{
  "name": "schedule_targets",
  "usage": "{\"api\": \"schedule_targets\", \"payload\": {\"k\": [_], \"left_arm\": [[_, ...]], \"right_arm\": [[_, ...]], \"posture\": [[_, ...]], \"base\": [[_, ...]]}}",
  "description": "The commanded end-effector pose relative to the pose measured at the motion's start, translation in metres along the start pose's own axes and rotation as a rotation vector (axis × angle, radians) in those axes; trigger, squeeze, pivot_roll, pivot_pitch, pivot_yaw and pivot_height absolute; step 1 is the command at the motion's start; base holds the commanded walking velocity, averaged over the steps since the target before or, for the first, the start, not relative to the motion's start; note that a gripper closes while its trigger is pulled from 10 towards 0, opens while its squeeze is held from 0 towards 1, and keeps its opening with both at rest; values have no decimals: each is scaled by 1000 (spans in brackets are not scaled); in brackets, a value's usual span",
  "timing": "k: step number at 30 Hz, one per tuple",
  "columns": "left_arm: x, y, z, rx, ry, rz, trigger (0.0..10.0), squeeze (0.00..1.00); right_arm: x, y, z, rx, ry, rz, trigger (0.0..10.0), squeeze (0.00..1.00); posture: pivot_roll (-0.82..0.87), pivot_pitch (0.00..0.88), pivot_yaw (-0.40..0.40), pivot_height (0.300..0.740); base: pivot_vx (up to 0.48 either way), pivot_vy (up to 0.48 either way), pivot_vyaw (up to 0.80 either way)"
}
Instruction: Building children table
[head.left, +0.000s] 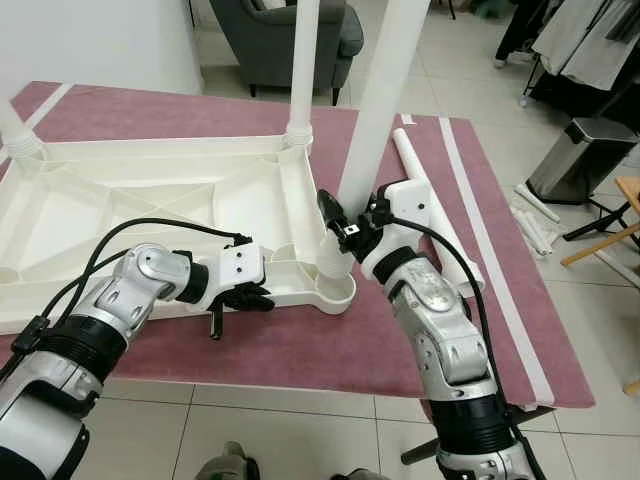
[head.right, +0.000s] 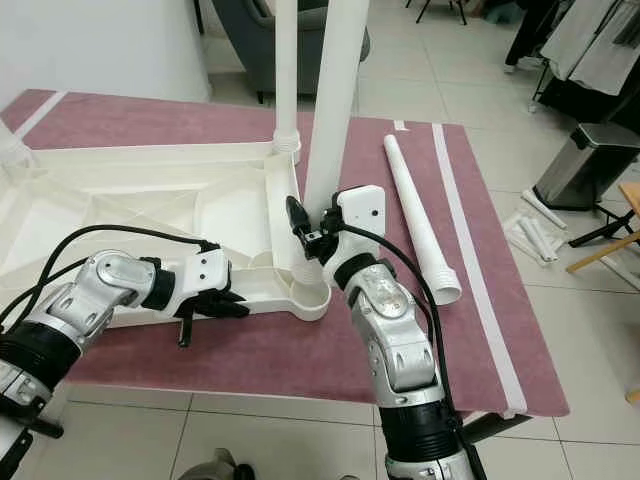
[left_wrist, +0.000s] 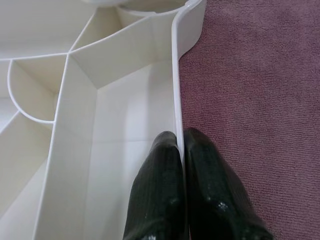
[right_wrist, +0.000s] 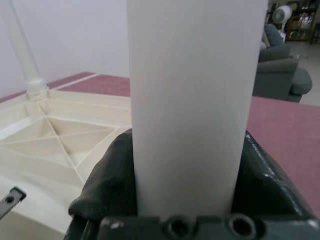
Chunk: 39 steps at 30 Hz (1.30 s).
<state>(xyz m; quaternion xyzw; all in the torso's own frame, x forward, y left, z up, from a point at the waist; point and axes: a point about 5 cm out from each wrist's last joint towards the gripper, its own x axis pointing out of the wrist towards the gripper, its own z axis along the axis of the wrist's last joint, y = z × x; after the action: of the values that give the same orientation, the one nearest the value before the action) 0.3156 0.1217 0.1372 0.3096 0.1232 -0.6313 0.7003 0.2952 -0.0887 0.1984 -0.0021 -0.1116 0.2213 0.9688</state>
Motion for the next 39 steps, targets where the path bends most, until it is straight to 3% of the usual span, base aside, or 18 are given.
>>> {"api": "schedule_targets", "payload": {"k": [1,7,16,17,18,19,20,32,39], "left_arm": [[5,0,10,26,-67,46,10000,0],[9,-1,16,-19,-91,76,10000,0],[21,5,18,-86,-89,135,10000,0],[21,7,17,-96,-89,139,4000,0],[21,7,17,-96,-89,139,4000,0],[22,8,17,-103,-88,141,2510,0],[21,10,17,-108,-86,145,0,0],[13,15,13,-115,-58,125,0,0],[11,10,8,-125,-58,95,0,0]], "right_arm": [[0,2,-2,-19,-11,12,10000,0],[-1,6,-5,-28,-7,29,10000,0],[-23,5,-1,-33,-17,63,10000,0],[-28,3,-1,-37,-13,62,10000,0],[-28,3,-1,-37,-13,62,10000,0],[-31,2,-1,-40,-9,59,10000,0],[-34,0,-2,-44,-4,50,10000,0],[-34,-9,-12,-54,17,20,10000,0],[-31,-12,-17,-42,38,18,10000,0]], "posture": [[120,34,8,740],[125,32,6,740],[108,30,15,740],[96,30,20,740],[96,30,20,740],[96,30,20,740],[89,31,27,740],[90,43,53,740],[99,50,56,740]], "base": [[0,0,0],[0,0,0],[0,0,0],[0,0,0],[0,0,0],[0,0,0],[0,0,0],[0,0,0],[0,0,0]]}}
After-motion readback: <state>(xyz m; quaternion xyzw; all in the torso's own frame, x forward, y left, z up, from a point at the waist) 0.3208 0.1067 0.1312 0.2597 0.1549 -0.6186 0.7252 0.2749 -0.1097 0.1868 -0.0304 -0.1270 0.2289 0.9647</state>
